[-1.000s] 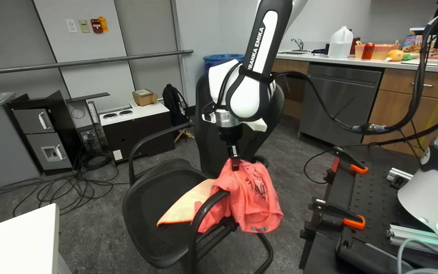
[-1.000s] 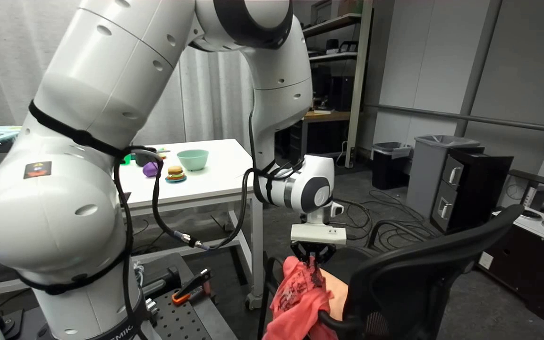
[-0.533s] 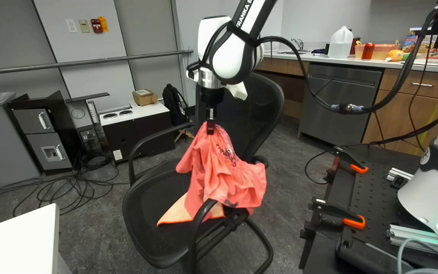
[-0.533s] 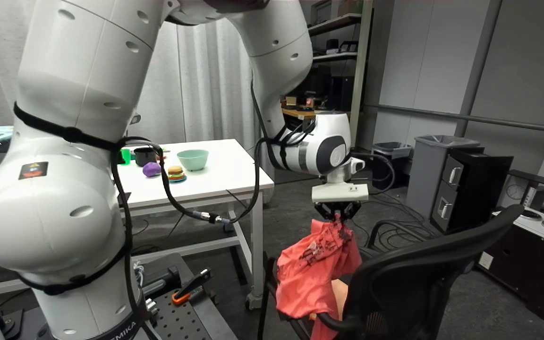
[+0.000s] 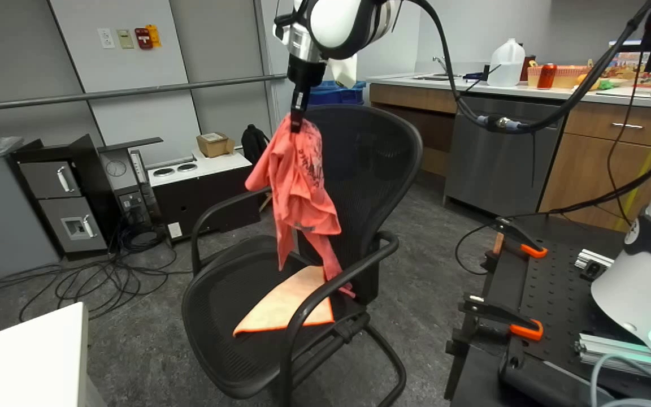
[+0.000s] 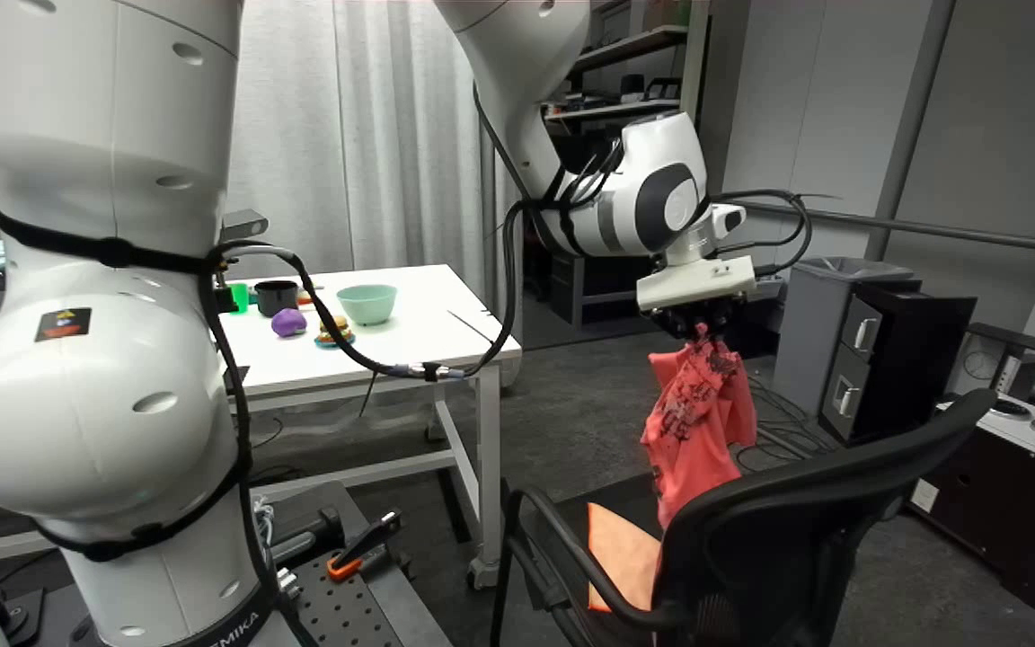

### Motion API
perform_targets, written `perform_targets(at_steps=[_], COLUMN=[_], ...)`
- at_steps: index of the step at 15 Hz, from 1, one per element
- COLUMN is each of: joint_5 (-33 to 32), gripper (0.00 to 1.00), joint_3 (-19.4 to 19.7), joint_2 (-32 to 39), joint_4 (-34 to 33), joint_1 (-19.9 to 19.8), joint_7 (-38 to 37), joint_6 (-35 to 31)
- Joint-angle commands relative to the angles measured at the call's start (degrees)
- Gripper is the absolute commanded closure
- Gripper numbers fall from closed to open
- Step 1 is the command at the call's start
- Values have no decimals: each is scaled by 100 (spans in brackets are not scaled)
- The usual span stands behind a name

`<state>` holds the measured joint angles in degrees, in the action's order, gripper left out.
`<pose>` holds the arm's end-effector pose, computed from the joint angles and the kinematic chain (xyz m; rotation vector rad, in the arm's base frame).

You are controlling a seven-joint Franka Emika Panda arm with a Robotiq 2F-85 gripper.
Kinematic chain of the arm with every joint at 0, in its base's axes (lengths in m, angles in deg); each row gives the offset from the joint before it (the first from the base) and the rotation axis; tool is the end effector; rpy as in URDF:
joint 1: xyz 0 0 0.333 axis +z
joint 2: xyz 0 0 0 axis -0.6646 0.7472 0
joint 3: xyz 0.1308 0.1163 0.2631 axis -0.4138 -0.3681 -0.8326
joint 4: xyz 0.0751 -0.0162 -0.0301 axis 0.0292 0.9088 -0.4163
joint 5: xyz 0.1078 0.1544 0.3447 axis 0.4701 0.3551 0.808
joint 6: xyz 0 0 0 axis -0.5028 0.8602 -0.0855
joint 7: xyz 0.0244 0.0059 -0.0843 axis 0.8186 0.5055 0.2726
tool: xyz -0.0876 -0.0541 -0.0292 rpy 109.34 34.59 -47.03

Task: Put the orange shirt on the backrest of the chair

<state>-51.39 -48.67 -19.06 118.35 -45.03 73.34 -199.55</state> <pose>0.6066 -0.0239 0.3346 2.7298 0.8380 0.5560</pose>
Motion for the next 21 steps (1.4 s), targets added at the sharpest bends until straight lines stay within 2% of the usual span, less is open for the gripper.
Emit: perform_targets(at_steps=[1,8,13,17,18,21], joint_5=[-459,-1412,-1902,-1737,-1741,-1677], gripper=[96,96,96,96,96,96], joint_3=[318,791,1118,1346,1272,1365], joint_2=[-459,-998,-1330,-1576,-1617,-1711], joint_4=[-185,-623,-657,-446,-388,-208], joint_1=[53,12,-69,-208,-402,-664], joint_7=[-342,-1065,-1547,-1597,-1623,-1752], joint_6=[-52,166,274,668,776,1061])
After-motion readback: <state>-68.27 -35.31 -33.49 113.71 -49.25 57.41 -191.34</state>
